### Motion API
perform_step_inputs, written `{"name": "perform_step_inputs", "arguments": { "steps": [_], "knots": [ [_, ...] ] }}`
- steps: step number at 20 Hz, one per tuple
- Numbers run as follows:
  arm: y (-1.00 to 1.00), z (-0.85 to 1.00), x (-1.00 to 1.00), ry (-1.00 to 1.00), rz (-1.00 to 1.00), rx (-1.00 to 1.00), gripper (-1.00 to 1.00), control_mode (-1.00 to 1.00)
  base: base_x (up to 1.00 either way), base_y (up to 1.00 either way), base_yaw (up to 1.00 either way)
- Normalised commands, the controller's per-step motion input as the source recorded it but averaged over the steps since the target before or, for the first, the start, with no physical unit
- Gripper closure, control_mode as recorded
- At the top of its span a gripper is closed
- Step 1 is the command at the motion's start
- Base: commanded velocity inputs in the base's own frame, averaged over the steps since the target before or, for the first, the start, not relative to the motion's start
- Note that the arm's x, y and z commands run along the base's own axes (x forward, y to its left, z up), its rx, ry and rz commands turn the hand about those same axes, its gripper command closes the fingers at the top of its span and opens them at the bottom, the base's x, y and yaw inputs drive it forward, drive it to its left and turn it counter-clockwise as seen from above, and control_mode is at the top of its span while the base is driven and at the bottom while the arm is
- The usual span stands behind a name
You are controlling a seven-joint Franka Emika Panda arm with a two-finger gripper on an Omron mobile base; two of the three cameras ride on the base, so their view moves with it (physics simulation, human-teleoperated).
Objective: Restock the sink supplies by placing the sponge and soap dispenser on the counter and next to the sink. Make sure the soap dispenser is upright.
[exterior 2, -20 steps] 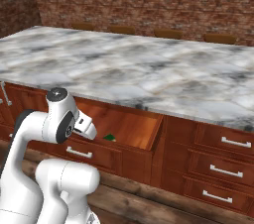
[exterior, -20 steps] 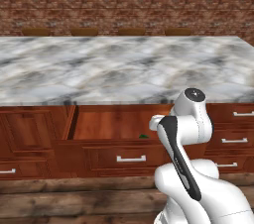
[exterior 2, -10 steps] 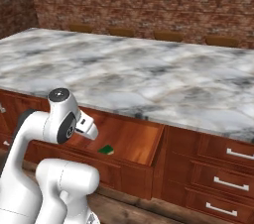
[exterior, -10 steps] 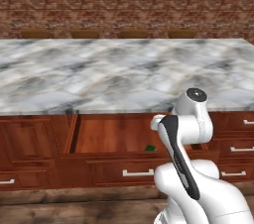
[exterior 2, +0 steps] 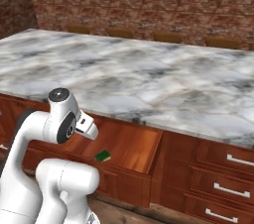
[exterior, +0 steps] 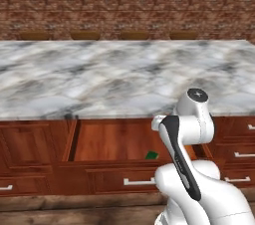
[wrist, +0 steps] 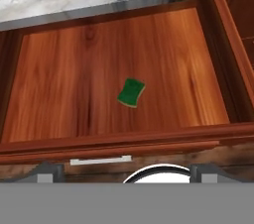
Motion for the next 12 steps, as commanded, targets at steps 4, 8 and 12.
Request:
{"name": "perform_step_inputs", "arguments": {
  "steps": [4,8,12],
  "knots": [
    [0.00,0.00,0.00,0.00,0.00,0.00,-1.00,1.00,0.19,0.00,0.00],
    [0.00,0.00,0.00,0.00,0.00,0.00,-1.00,1.00,0.04,0.00,0.00],
    [0.00,-0.30,0.29,0.05,-0.04,0.00,-1.00,-1.00,0.03,0.00,0.00]
  ]
}}
